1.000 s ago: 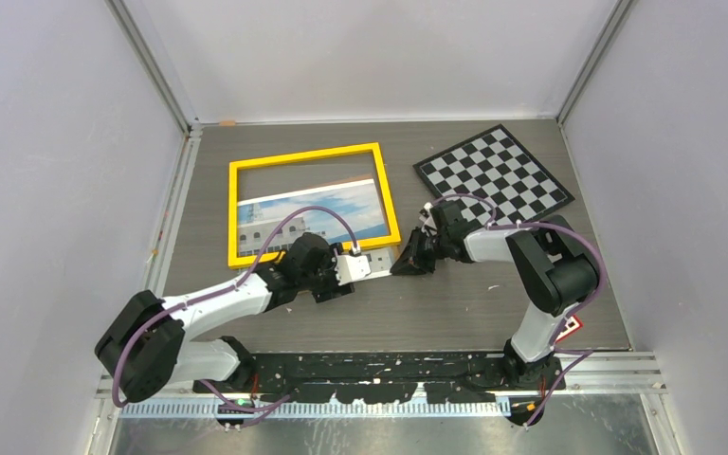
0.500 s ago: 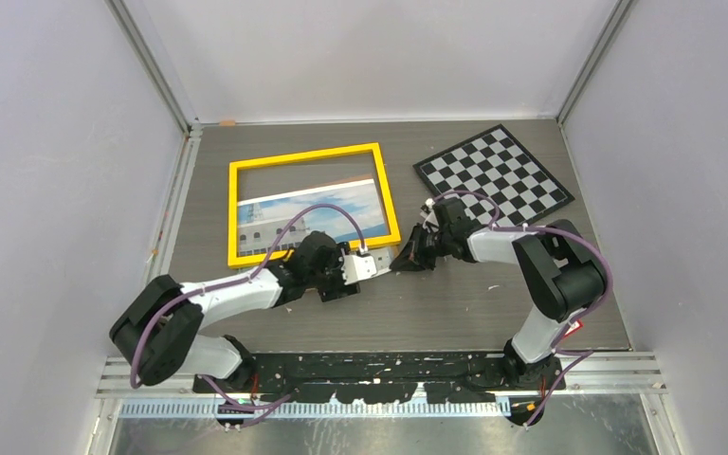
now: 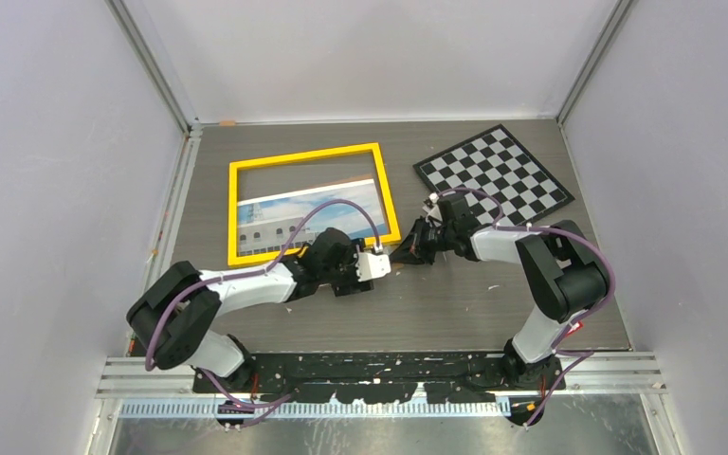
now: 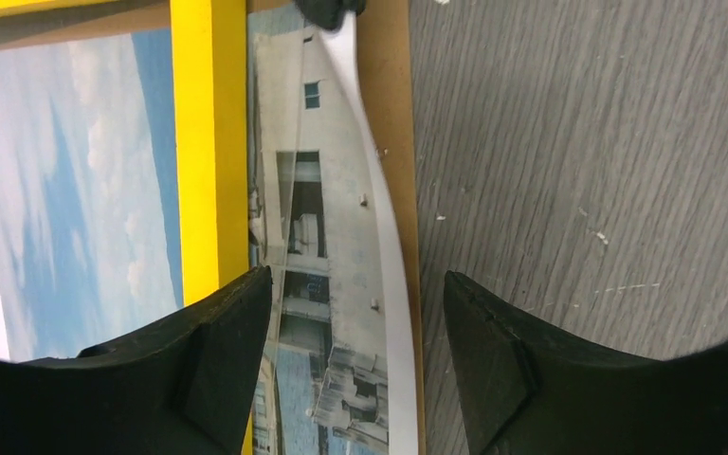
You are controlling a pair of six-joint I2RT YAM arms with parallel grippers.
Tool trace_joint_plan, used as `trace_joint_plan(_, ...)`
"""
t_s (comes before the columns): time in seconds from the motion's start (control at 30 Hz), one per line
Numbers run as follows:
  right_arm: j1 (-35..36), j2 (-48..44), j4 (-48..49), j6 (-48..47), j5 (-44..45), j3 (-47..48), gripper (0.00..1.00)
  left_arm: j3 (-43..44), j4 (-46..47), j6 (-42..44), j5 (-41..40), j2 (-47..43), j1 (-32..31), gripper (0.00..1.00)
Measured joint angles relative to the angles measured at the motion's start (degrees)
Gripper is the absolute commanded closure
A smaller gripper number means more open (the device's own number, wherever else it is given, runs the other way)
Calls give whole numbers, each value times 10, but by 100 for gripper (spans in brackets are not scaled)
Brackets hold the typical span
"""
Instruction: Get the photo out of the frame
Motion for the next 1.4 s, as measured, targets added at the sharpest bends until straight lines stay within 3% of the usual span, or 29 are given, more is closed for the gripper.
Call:
trace_joint_plan(0.1, -3, 0, 9, 12, -5, 0, 100, 9, 1, 1, -5, 12, -11, 35)
trace_joint_plan(0.27, -7, 0, 19, 24, -11, 0, 100, 52, -1, -9, -35, 59, -19, 48)
trace_joint_plan(0.5, -16, 0, 23, 33, -17, -8, 99, 63, -13, -12, -63, 66, -18, 60)
trace_joint_plan(0.97, -19, 0, 23, 34, -21, -10, 100, 31, -104, 19, -150, 19, -16, 61)
trace_joint_plan(1.07, -19, 0, 23, 33, -22, -10, 99, 21, -126, 21, -163, 2, -14, 70)
trace_joint_plan(1.17, -19, 0, 23, 33, -22, -10, 100, 23, -146, 18, -169, -1, -12, 91)
trace_joint_plan(1.23, -19, 0, 23, 33, -24, -10, 90, 36, -175, 14, -172, 6, -12, 100)
trace_joint_plan(1.4, -20, 0, -20, 5, -24, 6, 65, 96, -244, 2, -170, 29, -11, 100)
